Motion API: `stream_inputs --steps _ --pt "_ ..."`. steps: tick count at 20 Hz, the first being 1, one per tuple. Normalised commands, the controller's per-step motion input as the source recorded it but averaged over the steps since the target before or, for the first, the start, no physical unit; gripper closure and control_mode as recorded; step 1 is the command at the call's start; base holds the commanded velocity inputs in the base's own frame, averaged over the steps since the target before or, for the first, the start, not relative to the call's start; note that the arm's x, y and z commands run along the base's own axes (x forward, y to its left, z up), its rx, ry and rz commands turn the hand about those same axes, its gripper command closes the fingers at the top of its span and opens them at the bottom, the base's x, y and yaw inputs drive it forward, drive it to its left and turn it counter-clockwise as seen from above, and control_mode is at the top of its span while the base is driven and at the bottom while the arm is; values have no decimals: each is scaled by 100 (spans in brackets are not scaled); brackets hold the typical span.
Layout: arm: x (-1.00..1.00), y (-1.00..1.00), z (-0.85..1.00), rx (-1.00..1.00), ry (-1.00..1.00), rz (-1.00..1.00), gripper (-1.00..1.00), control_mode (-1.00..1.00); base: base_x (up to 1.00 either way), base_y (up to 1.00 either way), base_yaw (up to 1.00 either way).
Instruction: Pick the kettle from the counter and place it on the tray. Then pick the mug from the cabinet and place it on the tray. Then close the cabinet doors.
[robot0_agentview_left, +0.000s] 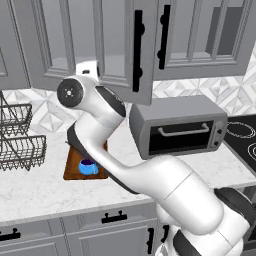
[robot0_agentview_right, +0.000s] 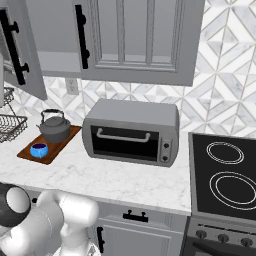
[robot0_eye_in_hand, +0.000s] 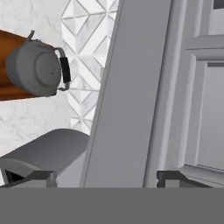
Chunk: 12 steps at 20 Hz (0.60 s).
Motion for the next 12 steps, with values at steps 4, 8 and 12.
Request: stream_inputs --steps 4,8,12 --pt "84 -61 0 5 15 0 -100 -100 0 0 0" --pt "83 -52 -9 7 5 8 -100 -100 0 0 0" --pt "67 -43 -9 7 0 13 -100 -100 0 0 0"
